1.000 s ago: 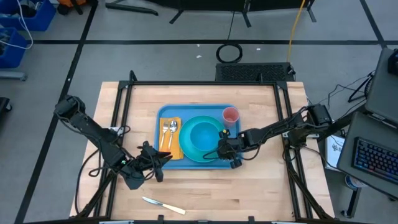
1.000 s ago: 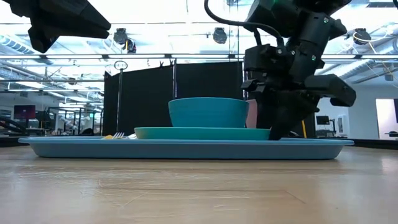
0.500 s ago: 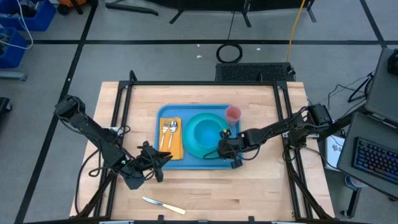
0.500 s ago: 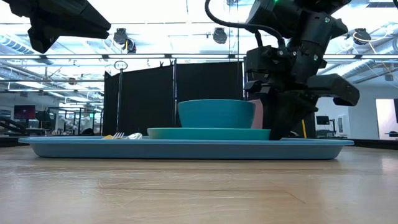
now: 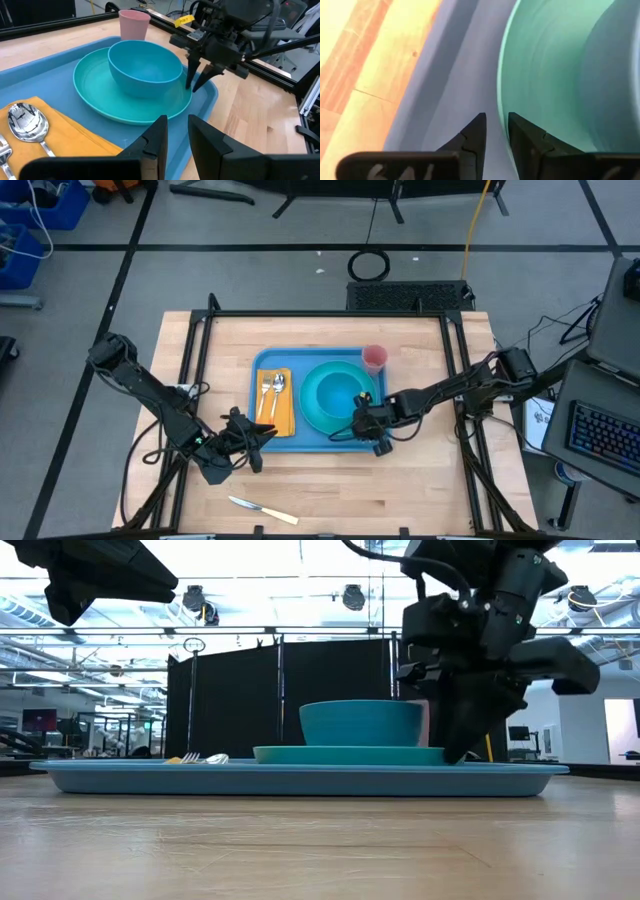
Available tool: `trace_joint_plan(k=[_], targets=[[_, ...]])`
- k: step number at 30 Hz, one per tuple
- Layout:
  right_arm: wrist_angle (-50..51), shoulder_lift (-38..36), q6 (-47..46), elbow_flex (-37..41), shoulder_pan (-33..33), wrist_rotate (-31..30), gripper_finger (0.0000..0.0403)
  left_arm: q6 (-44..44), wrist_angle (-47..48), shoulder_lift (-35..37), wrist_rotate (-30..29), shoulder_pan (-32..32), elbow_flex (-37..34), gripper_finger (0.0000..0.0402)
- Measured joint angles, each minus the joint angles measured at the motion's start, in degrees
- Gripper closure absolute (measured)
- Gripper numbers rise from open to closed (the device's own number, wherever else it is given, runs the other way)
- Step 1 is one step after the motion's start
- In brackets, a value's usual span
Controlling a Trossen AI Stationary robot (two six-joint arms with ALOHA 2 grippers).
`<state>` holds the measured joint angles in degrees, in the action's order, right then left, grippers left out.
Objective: Set up tray
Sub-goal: Adjust the blue plate, then put the orange knife on the yellow napkin
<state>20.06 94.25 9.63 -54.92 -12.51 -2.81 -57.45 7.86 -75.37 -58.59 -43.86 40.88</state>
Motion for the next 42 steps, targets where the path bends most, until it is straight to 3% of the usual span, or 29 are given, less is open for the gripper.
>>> trace_joint_plan(k=[19,30,35,39,42], targets=[[-3.30,-1.52,-4.72,0.04,-4.09,-1.76,0.0301,-0.11,0.02,0.00,0.00,-0.13,0.00,0.0323],[-7.62,-11.27,-7.69,0.07,-6.01,-4.53,0.0309,0.15,0.02,0.00,-0.02,-0.13,0.00,0.0323],[-15.22,-12.48,-12.33,0.00,-6.00,1.35,0.0308,0.00,0.04,0.00,0.20,-0.11,0.00,0.0323],[-19.57,-8.76,-15.67,0.04,-6.64,1.71,0.0304,1.20,0.10,0.00,1.48,-0.11,0.00,0.0323],[-26.38,-5.38,-17.43,0.04,-6.78,8.58,0.0303,2.71,0.15,0.00,2.11,-0.35,0.00,0.0323]])
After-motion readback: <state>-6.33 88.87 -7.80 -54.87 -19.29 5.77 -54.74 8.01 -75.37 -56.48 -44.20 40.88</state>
